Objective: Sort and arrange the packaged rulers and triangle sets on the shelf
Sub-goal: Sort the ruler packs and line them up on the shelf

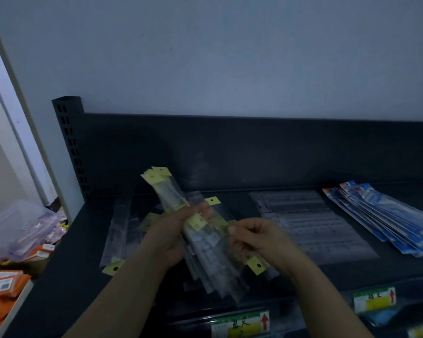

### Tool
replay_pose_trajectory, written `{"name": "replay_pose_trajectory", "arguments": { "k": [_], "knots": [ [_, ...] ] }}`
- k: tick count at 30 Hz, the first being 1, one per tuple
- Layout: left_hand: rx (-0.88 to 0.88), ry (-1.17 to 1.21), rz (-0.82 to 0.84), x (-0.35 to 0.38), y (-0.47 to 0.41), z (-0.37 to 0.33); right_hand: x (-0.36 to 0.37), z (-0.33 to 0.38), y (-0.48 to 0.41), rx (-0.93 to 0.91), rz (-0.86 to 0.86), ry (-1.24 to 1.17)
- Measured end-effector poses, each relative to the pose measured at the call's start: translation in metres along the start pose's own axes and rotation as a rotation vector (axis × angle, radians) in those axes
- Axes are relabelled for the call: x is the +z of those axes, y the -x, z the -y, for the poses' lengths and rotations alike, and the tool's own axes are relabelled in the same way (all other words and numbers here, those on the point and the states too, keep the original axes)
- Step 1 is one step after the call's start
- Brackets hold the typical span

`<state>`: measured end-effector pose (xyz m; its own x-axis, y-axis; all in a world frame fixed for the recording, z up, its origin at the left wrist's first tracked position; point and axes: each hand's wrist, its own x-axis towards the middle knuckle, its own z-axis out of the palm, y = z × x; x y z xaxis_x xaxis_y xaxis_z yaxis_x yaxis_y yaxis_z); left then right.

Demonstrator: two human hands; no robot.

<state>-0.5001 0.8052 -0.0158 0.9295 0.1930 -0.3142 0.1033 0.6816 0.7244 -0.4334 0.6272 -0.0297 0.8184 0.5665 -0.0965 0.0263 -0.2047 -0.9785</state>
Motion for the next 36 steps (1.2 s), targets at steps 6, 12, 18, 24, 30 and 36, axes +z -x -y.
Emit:
{"name": "replay_pose_trajectory", "arguments": {
  "k": [6, 12, 18, 24, 30, 36],
  "knots": [
    [0.049, 0.03, -0.114, -0.025, 0.001, -0.015, -0.007, -0.008, -0.01, 0.041, -0.257, 0.784],
    [0.018, 0.04, -0.112, -0.037, 0.006, -0.013, 0.003, 0.006, -0.014, 0.168, -0.15, 0.746],
    [0.016, 0.057, -0.109, -0.042, 0.013, -0.017, 0.011, 0.015, -0.011, 0.194, -0.089, 0.793],
    [-0.003, 0.081, -0.09, -0.039, 0.019, -0.018, 0.001, 0.001, -0.012, 0.129, -0.298, 0.575],
    [-0.036, 0.069, -0.052, -0.044, 0.02, -0.025, -0.011, 0.012, 0.003, 0.07, -0.092, -0.204],
    [-0.111, 0.085, 0.084, -0.044, 0.023, -0.035, -0.029, 0.017, 0.012, 0.045, 0.066, -0.158]
  ]
}}
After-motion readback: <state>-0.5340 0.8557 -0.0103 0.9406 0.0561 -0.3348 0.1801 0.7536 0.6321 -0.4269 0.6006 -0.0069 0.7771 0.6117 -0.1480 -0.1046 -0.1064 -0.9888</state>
